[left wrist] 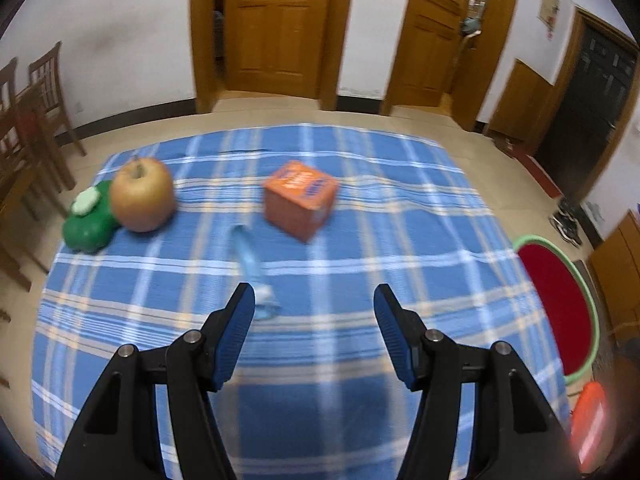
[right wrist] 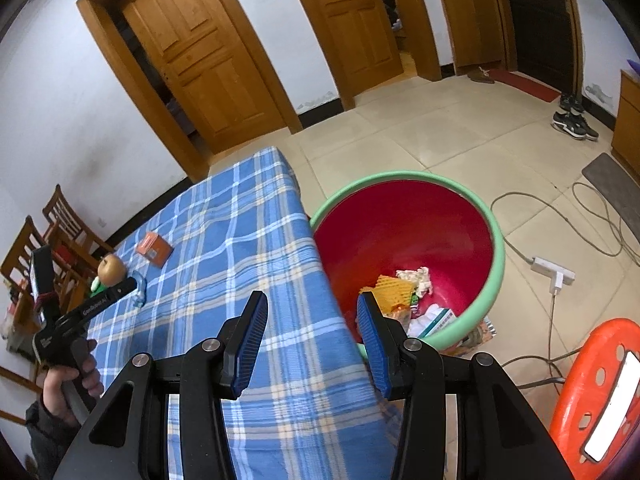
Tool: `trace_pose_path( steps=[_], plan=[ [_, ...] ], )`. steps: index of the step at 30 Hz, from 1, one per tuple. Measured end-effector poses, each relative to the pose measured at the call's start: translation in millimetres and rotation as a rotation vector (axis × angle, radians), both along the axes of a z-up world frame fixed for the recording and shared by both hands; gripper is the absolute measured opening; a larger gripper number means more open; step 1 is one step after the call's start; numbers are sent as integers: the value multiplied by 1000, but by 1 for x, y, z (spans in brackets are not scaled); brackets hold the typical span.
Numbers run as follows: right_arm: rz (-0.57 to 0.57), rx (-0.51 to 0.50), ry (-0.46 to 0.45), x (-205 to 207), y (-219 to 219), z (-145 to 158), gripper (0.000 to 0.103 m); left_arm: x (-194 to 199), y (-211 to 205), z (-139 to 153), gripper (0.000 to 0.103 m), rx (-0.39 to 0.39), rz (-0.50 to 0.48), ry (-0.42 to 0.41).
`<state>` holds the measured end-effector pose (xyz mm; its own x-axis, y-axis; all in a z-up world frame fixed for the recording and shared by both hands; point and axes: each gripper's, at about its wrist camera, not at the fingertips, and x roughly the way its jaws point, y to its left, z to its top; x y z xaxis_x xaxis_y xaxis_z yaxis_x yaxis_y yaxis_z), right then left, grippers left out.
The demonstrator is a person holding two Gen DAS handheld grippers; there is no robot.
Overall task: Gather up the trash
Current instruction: 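Grasp the blue plastic scoop with the left gripper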
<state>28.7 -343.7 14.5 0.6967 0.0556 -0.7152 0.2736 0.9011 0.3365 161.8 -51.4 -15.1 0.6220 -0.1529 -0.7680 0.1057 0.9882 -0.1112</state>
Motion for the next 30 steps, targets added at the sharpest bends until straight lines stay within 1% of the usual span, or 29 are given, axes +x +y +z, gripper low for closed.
trace_pose_path(
  steps=[6,12,15,17,18,19,20,21,23,28,29,30],
  plan=[
    [54,-39,21,17,19,6,48,18,21,-19,62,19,59,29],
    [119,-83,24,39,42,16,48,27,24,-35,61,-14,38,55],
    [139,-96,29,51,53,16,48,28,24,-41,53,-10,33,57],
    [160,-92,33,60,62,13,48,30,25,-46,44,10,50,63],
    [172,-87,39,65,66,11,48,31,26,-47,41,9,55,68],
    [185,-83,44,70,71,9,48,31,28,-48,35,5,60,55],
    [197,-83,48,75,76,8,48,32,30,-48,24,-2,57,53],
    [211,-85,50,79,81,6,48,32,33,-49,19,-18,54,58],
    [248,-95,57,92,95,2,48,32,41,-49,19,-60,64,54],
    [325,-97,53,119,126,-2,49,26,59,-45,19,-74,102,8],
    [341,-98,49,127,134,-3,50,25,62,-44,19,-72,112,3],
    [353,-96,44,133,141,-4,55,24,66,-43,19,-70,125,-3]
  ],
)
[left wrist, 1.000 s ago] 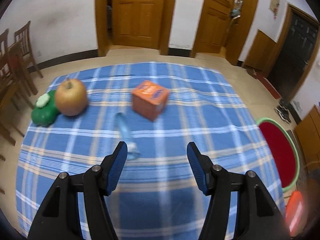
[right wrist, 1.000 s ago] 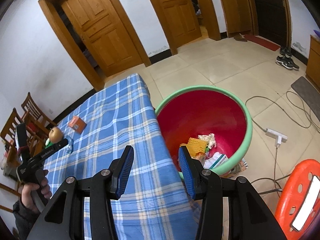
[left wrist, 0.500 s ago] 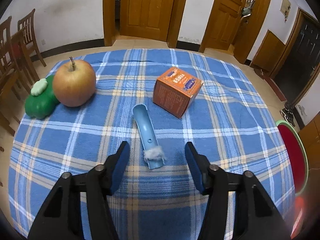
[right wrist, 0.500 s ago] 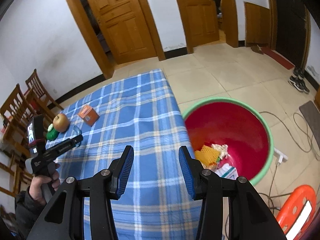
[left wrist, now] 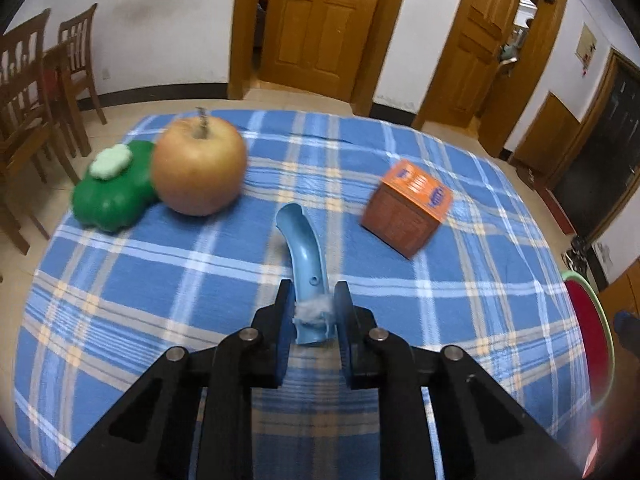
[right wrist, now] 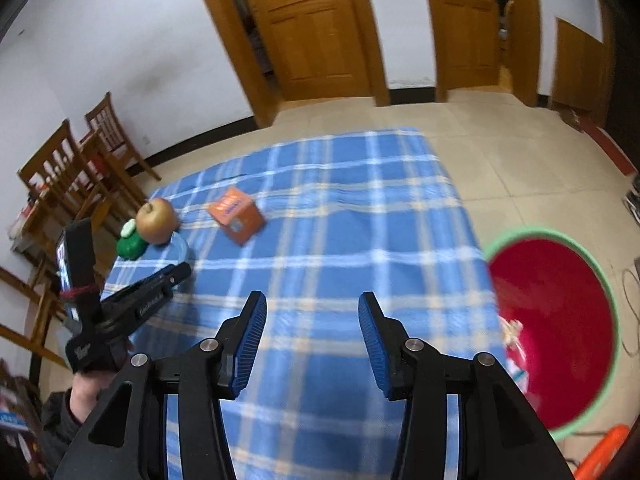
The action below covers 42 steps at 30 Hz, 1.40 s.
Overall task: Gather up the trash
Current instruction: 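Grasp the orange tea box with the right gripper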
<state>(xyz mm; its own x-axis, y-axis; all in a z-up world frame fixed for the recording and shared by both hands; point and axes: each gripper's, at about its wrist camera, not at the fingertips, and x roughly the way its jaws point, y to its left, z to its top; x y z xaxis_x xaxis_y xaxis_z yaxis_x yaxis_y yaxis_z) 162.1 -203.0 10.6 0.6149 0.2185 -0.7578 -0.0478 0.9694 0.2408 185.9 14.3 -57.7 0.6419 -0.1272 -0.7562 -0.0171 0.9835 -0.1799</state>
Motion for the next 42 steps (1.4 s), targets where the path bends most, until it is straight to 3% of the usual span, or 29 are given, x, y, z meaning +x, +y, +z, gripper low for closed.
trace_pose_path(
  steps=[7,9,15,26,28,29,30,33,37,42],
  plan=[
    [84,7,-2,44,40,-16,60,-3,20,2,19,17,72,-35],
    [107,-7,-3,55,49,-22,69,-2,25,-1,19,-1,82,-23],
    [147,-1,-23,85,74,-35,76,-1,34,-6,19,-9,115,-10],
    [204,-77,18,130,112,-60,77,0,31,-8,19,3,110,-4],
    [208,-52,35,134,112,-66,69,0,31,-8,19,5,108,-7],
    [216,-28,50,135,111,-69,47,0,31,-7,19,5,108,-8],
    [220,-9,65,137,109,-71,33,1,31,-7,19,4,107,-8],
    [219,15,63,134,104,-74,19,0,31,-7,19,-5,103,-9],
    [213,52,38,121,92,-69,13,-2,32,-4,19,-10,99,-23],
    [209,71,23,113,83,-62,17,-3,33,-3,19,-11,110,-27]
  ],
)
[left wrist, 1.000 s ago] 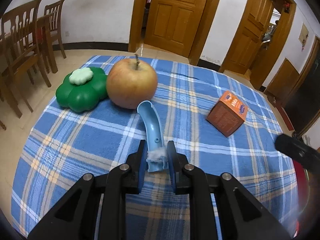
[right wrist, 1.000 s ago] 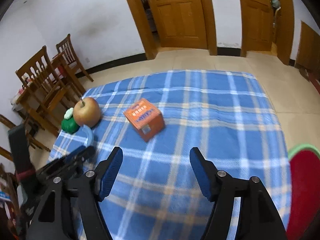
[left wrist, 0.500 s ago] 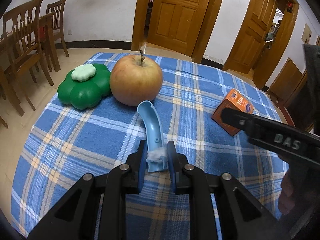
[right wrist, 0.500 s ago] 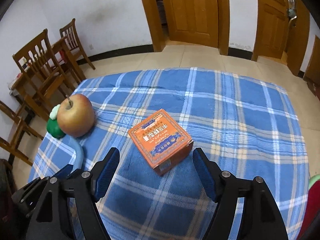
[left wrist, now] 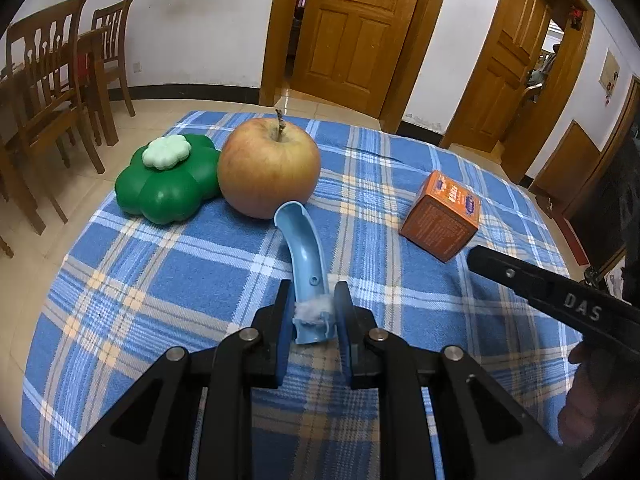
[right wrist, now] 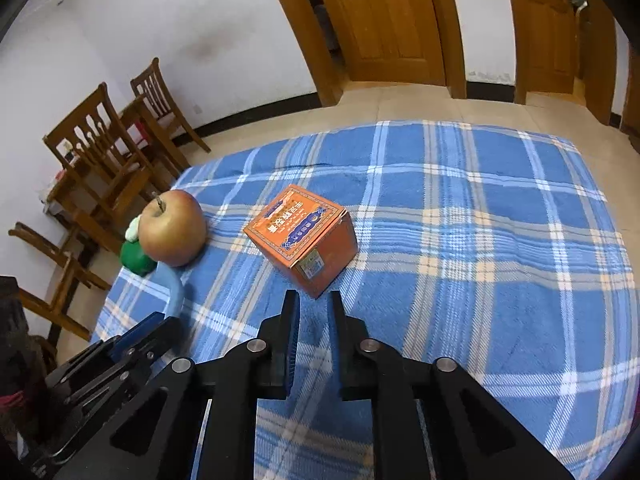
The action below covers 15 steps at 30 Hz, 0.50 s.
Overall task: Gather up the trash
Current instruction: 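Grasp the orange tea box with the right gripper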
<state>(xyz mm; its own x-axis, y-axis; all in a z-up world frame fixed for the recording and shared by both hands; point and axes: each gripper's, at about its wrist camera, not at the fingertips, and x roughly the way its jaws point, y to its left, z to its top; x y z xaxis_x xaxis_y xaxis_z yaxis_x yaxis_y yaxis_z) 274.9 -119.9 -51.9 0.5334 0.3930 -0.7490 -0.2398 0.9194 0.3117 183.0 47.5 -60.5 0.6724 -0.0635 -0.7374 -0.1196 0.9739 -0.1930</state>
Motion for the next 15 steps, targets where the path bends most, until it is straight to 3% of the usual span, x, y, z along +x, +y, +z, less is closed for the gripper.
trace_pose_path(
  steps=[1,6,15],
  plan=[
    [1,4,6,0,-1,1,18,-1,1,1,19,-1,7,-3],
    [1,2,1,4,3,3,61,-2,7,2,19,-3,36,-7],
    [21,-102,-77,23,33,4,82,-2,13,2,19,-22,60,2]
  ],
)
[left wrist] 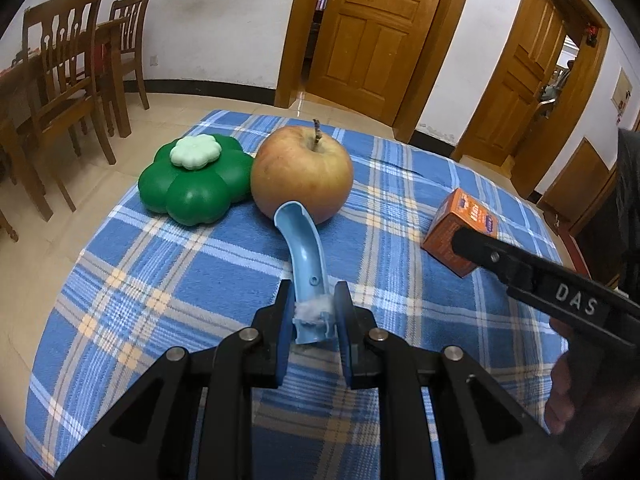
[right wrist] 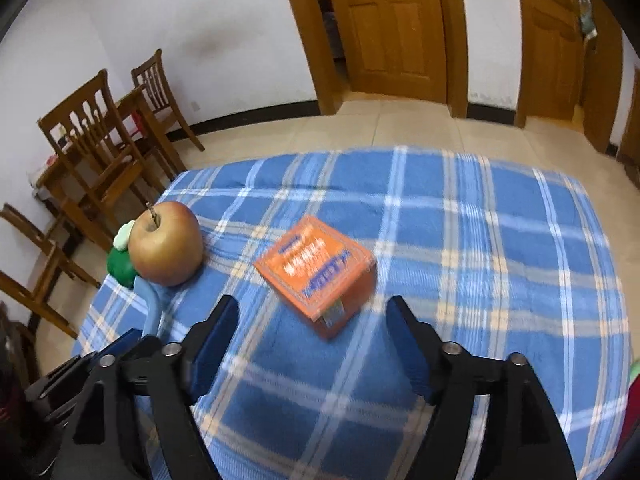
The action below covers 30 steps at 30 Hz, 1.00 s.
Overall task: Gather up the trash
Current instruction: 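Grasp the orange tea box with the right gripper, then carry the orange box in the right gripper and blue scoop in the left over the bucket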
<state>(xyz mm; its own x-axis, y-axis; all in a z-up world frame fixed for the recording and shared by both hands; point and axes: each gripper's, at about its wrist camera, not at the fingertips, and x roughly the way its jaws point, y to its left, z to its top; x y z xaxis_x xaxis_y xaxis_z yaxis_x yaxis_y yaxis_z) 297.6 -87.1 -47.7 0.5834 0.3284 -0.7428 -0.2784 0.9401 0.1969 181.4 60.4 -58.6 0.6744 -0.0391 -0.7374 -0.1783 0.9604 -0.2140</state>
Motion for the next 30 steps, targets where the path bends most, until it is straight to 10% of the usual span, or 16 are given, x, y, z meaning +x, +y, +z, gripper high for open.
trace_pose_path(
  steps=[14,30],
  plan=[
    [47,59,42,24,1,-10,68,4,-2,-3,19,5,-4,13],
    [-111,88,20,-62,-57,26,68,0,-12,2,19,4,-52,-9]
  ],
)
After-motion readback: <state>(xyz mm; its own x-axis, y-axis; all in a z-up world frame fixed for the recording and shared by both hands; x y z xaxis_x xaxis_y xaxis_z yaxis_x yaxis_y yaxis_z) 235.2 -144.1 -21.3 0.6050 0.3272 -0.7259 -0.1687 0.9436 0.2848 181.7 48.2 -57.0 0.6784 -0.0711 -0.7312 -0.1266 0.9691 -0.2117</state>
